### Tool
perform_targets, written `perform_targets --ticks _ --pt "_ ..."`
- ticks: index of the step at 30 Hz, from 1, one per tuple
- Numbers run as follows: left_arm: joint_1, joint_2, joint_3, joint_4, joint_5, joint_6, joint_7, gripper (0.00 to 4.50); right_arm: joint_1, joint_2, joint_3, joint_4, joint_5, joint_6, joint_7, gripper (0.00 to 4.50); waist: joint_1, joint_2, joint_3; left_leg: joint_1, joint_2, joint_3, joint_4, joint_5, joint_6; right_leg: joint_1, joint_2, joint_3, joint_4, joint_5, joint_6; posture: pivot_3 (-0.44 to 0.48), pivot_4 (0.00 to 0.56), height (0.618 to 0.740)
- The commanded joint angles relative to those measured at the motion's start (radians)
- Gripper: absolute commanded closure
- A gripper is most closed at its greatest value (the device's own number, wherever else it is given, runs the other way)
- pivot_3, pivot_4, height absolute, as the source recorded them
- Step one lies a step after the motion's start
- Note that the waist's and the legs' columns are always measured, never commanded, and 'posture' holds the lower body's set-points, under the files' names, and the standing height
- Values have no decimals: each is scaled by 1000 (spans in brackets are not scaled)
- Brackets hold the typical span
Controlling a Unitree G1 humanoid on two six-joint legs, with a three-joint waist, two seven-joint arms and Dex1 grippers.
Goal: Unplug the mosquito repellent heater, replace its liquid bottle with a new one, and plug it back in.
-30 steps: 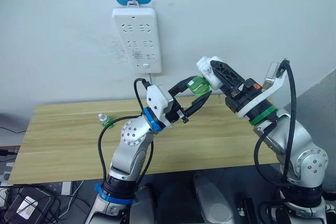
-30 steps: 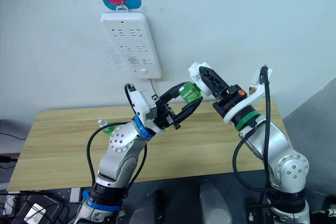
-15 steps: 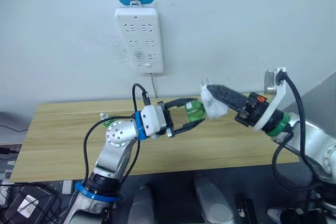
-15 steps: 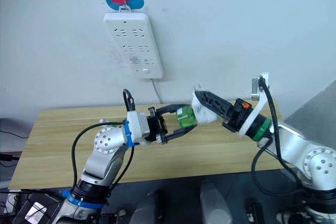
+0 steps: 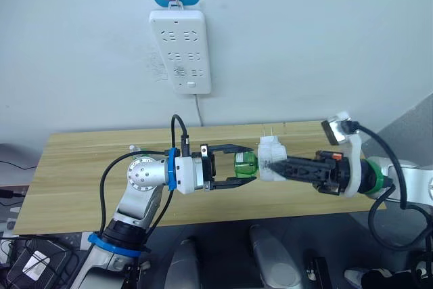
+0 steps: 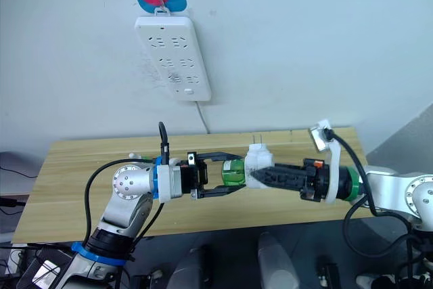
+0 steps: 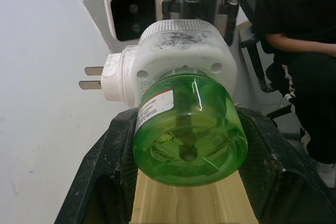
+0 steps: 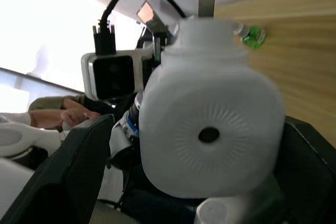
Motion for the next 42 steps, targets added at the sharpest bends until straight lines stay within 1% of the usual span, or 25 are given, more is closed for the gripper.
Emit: perform_targets --ticks 1,14,17,19,20,22,24,25,27,28,29,30,32,33,37,38,40,41,42 --pt "-2 0 -5 -26 -18 -23 -2 2257 -11 10 -5 -22 27 -5 40 0 0 0 0 0 0 0 0 0 0 0 0 0 0 0 0 -260 267 740" --pt "5 -1 -25 -27 -29 -51 -22 2257 -18 42 14 -30 27 -16 38 0 0 0 0 0 0 0 0 0 0 0 0 0 0 0 0 -268 264 740" --pt "6 3 -28 -29 -32 -53 -28 2257 -17 42 14 -32 27 -17 41 561 0 0 0 0 0 0 0 0 0 0 0 0 0 0 0 -268 265 740" --pt "12 7 -31 -35 -36 -50 -31 2257 -13 42 14 -36 27 -18 43 1239 0 0 0 0 0 0 0 0 0 0 0 0 0 0 0 -268 265 740" --pt "14 9 -33 -40 -40 -43 -31 2257 -11 41 15 -39 27 -19 43 1459 0 0 0 0 0 0 0 0 0 0 0 0 0 0 0 -268 265 740" --pt "18 19 -40 -54 -50 -18 -37 2257 -8 43 15 -42 27 -22 41 1458 0 0 0 0 0 0 0 0 0 0 0 0 0 0 0 -266 266 740" --pt "22 56 -62 -81 -67 41 -71 2257 -7 43 14 -43 27 -24 40 1458 0 0 0 0 0 0 0 0 0 0 0 0 0 0 0 -262 272 740" --pt "24 92 -77 -109 -79 131 -82 2257 -6 42 13 -43 27 -25 41 1458 0 0 0 0 0 0 0 0 0 0 0 0 0 0 0 -260 273 740" --pt "2 181 -93 -186 -186 459 -56 2257 -3 34 12 -46 27 -22 46 1458 0 0 0 0 0 -1 0 0 0 0 1 0 0 0 0 -252 275 740" --pt "-33 216 -82 -212 -301 677 4 2257 -1 31 11 -48 27 -20 49 1458 0 0 0 0 1 -1 0 0 0 0 1 0 0 0 1 -252 276 740" --pt "-64 243 -68 -225 -401 848 47 2257 0 29 10 -49 27 -20 51 1458 -1 0 1 0 1 -1 0 0 0 0 1 -1 1 -1 3 -252 276 740" --pt "-97 260 -52 -221 -481 964 60 2257 2 26 10 -52 27 -19 51 1458 0 0 1 0 1 -2 0 0 0 0 1 -1 1 -3 5 -254 277 740" --pt "-139 283 -32 -205 -551 1086 54 2257 7 20 10 -60 27 -21 53 1459 0 0 1 0 0 -2 1 0 0 1 1 -1 0 -3 5 -255 277 740" --pt "-149 285 -22 -199 -562 1114 57 2257 10 18 11 -65 27 -22 53 1459 0 0 1 0 0 -2 1 0 0 1 1 -1 0 -3 5 -256 276 740" --pt "-150 264 4 -216 -560 1142 77 2257 18 15 10 -77 27 -31 52 1459 0 0 1 0 1 -2 -1 0 0 0 1 -1 0 -3 5 -261 274 740" --pt "-143 258 9 -223 -543 1119 72 2257 19 15 10 -79 27 -35 50 1459 1 0 1 0 1 -2 -1 0 0 0 1 -2 0 -3 5 -261 274 740" --pt "-119 257 -2 -242 -471 1036 45 1526 23 16 10 -82 27 -43 48 1459 3 0 1 0 1 -2 -1 0 0 0 1 -2 0 -3 5 -259 275 740" --pt "-102 251 -5 -249 -431 981 36 1311 24 16 9 -83 27 -46 48 1459 4 0 1 0 1 -2 -1 0 0 0 1 -1 0 -3 5 -258 275 740" --pt "-74 223 -5 -240 -331 824 46 1001 25 20 8 -79 27 -52 46 1459 4 0 1 0 1 -2 -1 0 0 0 1 -1 0 -3 5 -258 275 740"
